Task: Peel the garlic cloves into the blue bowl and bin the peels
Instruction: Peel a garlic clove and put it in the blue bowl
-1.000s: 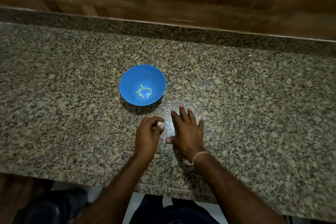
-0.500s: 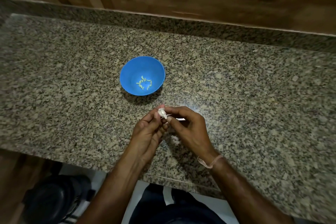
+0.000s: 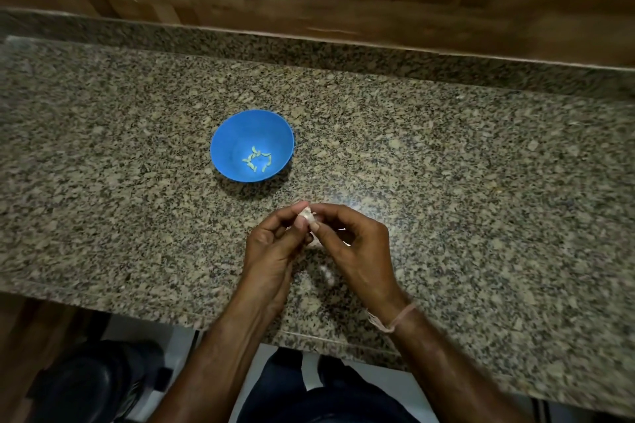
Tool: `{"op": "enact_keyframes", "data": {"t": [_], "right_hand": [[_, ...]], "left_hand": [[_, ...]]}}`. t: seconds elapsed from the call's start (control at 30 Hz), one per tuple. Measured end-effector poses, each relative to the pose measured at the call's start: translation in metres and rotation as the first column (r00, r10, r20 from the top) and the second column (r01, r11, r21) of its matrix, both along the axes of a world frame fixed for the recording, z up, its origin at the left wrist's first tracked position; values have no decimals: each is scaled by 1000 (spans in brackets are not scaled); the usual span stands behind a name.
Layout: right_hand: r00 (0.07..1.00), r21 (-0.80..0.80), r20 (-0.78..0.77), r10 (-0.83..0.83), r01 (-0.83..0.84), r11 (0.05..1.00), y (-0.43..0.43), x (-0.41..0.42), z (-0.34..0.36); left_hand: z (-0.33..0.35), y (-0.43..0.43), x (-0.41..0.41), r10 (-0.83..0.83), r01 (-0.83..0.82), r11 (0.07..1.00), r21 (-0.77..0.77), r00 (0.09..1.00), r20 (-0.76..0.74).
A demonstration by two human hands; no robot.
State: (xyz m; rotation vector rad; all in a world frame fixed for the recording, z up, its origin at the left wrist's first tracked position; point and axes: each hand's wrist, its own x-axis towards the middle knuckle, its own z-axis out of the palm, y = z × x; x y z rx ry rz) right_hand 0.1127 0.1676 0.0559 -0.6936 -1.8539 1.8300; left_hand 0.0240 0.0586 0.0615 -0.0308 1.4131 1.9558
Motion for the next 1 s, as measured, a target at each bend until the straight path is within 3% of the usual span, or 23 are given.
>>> {"op": "enact_keyframes", "data": {"t": [0.13,0.37,0.6,1.0], "right_hand": [[999,216,-40,35,-25,976,1,2,3],[999,392,-26,43,-29,920,4,1,5],[999,62,-42,15,-12,998,-1,2,11],[999,6,34,-15,15,1000,-7,-1,13]], "left_hand": [[2,-2,-2,-4,-2,998,-55,995,-100],[10,-5,2,1,-17,995,-101,988,-157],[13,-7,1,-37,36,999,24,999,24],[16,-8,2,-57,46,994,104,993,102]]}}
